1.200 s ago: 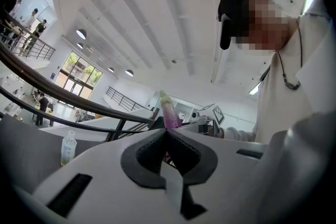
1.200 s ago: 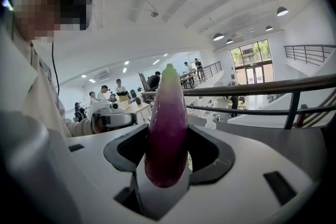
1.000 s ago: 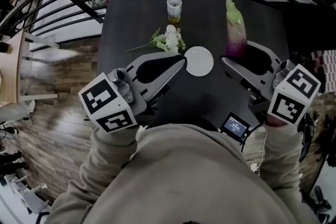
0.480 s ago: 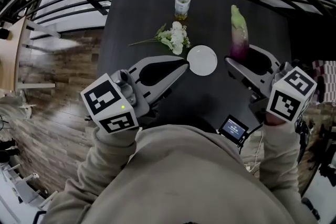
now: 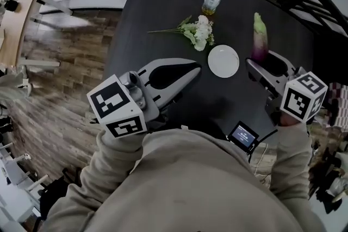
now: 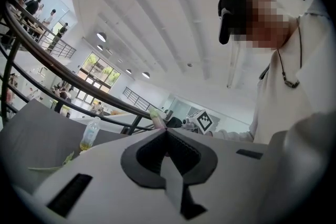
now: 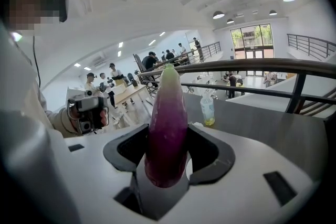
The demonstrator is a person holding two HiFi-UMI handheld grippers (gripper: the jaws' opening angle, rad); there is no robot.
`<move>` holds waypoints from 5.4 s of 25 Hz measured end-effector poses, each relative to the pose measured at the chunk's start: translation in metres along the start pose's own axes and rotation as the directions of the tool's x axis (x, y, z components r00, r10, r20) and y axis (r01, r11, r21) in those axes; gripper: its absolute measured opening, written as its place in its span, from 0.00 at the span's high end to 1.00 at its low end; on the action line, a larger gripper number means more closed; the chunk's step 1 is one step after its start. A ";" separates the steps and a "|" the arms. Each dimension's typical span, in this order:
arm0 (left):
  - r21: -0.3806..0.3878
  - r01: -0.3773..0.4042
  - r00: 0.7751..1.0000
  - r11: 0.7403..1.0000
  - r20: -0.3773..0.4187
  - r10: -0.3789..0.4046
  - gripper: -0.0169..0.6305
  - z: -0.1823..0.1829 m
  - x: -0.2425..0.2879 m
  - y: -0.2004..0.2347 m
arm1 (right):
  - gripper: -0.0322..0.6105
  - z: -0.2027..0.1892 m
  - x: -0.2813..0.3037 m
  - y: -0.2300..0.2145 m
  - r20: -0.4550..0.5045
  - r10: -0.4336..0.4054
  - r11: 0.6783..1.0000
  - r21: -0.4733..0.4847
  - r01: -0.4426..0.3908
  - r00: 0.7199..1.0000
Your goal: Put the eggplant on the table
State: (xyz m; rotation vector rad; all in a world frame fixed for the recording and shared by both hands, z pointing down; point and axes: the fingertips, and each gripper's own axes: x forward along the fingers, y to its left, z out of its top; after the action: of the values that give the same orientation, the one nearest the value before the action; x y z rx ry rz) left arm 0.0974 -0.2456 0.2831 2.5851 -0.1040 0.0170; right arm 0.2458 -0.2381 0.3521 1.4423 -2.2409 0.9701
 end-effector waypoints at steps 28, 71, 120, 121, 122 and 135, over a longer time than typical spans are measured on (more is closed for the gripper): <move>-0.086 -0.182 0.983 0.980 0.014 0.184 0.96 -0.036 -0.049 0.008 | 0.58 -0.146 0.109 -0.108 -0.369 -0.021 0.994 0.090 0.058 0.929; -0.124 -0.137 0.991 0.983 -0.004 0.137 0.96 -0.064 -0.004 0.027 | 0.58 -0.221 0.173 -0.147 -0.565 -0.043 0.993 0.070 0.100 0.824; -0.052 -0.012 0.998 0.999 -0.069 0.008 0.96 -0.045 0.006 0.010 | 0.42 -0.184 0.123 -0.138 -0.507 -0.265 0.964 -0.109 0.244 0.821; -0.045 0.000 0.997 0.999 -0.076 -0.004 0.96 -0.044 0.009 0.010 | 0.42 -0.178 0.116 -0.132 -0.481 -0.263 0.964 -0.100 0.246 0.837; -0.039 0.011 0.997 0.999 -0.082 -0.015 0.96 -0.044 0.013 0.009 | 0.42 -0.171 0.109 -0.126 -0.450 -0.252 0.967 -0.081 0.242 0.857; 0.062 0.193 0.970 0.979 -0.163 -0.181 0.96 -0.027 0.066 -0.039 | 0.90 -0.058 -0.038 -0.021 0.116 -0.057 0.997 -0.038 0.062 0.992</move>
State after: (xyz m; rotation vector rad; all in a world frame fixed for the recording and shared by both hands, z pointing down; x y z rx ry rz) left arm 0.1663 -0.2026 0.2878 2.6491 0.2028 0.1577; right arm 0.2752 -0.1782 0.3800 1.5742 -2.2687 0.8371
